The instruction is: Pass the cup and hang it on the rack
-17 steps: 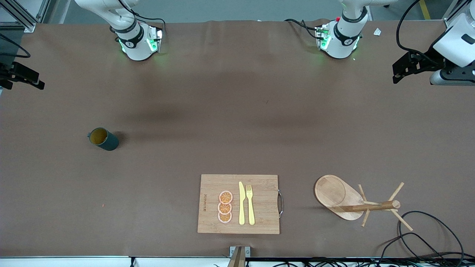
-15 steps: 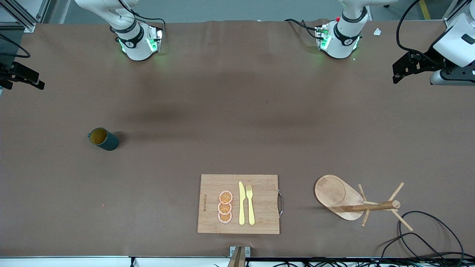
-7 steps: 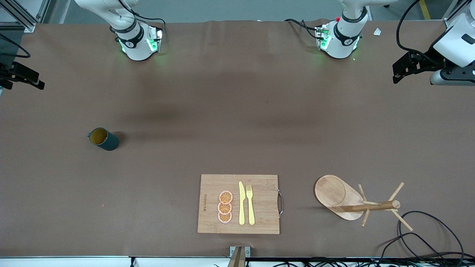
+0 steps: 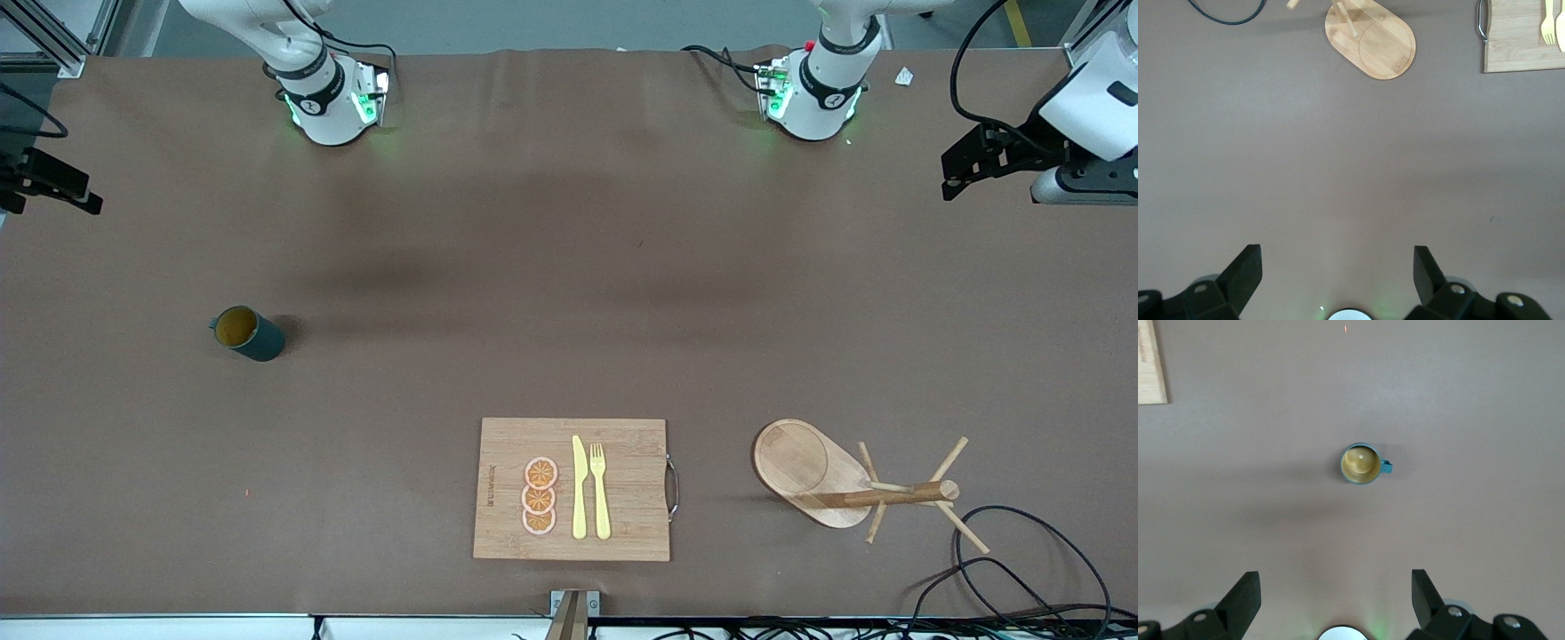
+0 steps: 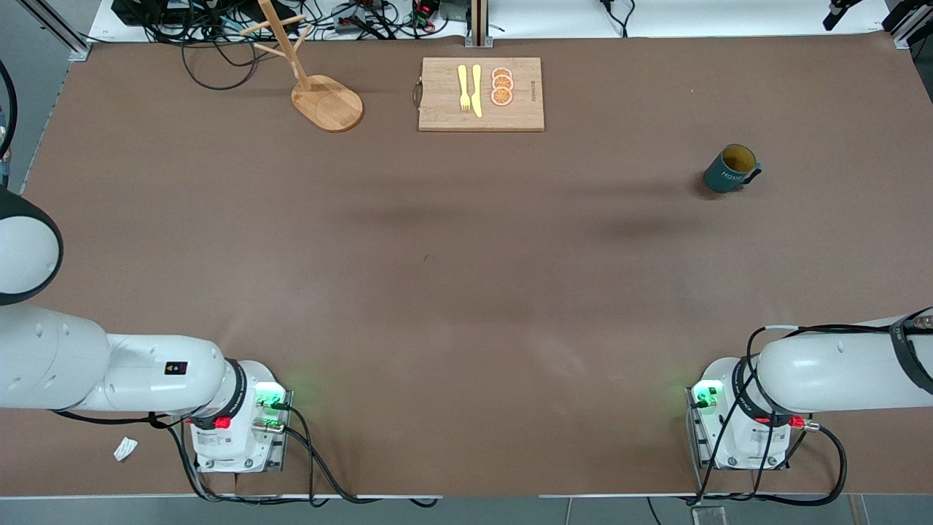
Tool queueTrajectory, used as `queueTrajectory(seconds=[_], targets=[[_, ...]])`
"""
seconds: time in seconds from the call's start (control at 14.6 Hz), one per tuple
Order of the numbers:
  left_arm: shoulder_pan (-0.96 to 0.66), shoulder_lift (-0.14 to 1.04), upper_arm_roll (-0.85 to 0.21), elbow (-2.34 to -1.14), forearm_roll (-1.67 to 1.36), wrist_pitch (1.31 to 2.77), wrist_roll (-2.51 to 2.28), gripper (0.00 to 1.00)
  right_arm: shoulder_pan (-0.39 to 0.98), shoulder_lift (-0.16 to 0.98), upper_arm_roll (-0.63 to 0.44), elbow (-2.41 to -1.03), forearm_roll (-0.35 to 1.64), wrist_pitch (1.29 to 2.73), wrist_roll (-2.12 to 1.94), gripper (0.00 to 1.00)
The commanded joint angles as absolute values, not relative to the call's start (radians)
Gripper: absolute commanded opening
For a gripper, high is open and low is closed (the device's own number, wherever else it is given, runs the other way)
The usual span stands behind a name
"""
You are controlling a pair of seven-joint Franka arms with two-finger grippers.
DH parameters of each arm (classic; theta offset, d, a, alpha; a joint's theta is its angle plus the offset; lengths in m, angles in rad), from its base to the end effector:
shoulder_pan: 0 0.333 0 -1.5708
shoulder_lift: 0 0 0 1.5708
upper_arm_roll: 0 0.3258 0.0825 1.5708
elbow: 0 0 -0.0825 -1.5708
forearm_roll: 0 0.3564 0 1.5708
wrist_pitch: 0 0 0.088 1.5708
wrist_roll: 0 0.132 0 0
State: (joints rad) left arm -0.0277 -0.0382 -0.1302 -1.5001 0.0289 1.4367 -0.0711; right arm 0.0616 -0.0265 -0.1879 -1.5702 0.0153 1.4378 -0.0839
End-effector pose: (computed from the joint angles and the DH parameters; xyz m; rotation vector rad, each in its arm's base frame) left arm 0.4942 -0.0761 0.6482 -3.1024 0.1290 0.0334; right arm 0.4977 -0.0624 0.6122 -3.1055 0.0634 0.1611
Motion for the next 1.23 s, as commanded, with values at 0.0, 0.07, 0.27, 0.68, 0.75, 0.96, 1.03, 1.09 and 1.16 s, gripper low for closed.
queueTrajectory(seconds=[0.0, 0.07, 0.27, 0.68, 0.75, 0.96, 1.03, 1.09, 1.16], targets=[[-0.028, -0.029, -0.133, -1.48, 0.046, 1.408, -0.071, 1.0, 0.041, 0.078, -0.178, -1.56, 0.015, 1.446, -0.091, 1.0], [-0.026, -0.029, -0.133, -1.48, 0.046, 1.407, -0.071, 1.0, 0.034, 0.119, -0.178, -1.556, 0.017, 1.447, -0.092, 1.0], [-0.026, -0.029, -0.133, -1.48, 0.046, 1.407, -0.069, 1.0, 0.009, 0.182, -0.176, -1.549, 0.018, 1.472, -0.165, 1.0], [-0.035, -0.021, -0.135, -1.477, 0.046, 1.407, -0.08, 1.0, -0.017, 0.235, -0.175, -1.745, 0.076, 1.782, -0.518, 1.0], [-0.035, -0.021, -0.135, -1.477, 0.046, 1.407, -0.08, 1.0, -0.018, 0.239, -0.175, -1.797, 0.081, 1.858, -0.558, 1.0], [-0.038, -0.021, -0.135, -1.477, 0.046, 1.407, -0.081, 1.0, -0.023, 0.285, -0.175, -1.888, 0.129, 1.997, -0.67, 1.0], [-0.038, -0.021, -0.137, -1.477, 0.046, 1.407, -0.081, 1.0, -0.034, 0.301, -0.175, -1.905, 0.138, 2.028, -0.711, 1.0], [-0.038, -0.02, -0.137, -1.477, 0.046, 1.407, -0.081, 1.0, -0.04, 0.32, -0.173, -1.916, 0.14, 2.055, -0.753, 1.0], [-0.04, -0.02, -0.137, -1.477, 0.046, 1.407, -0.08, 1.0, -0.044, 0.339, -0.173, -1.924, 0.141, 2.078, -0.787, 1.0]])
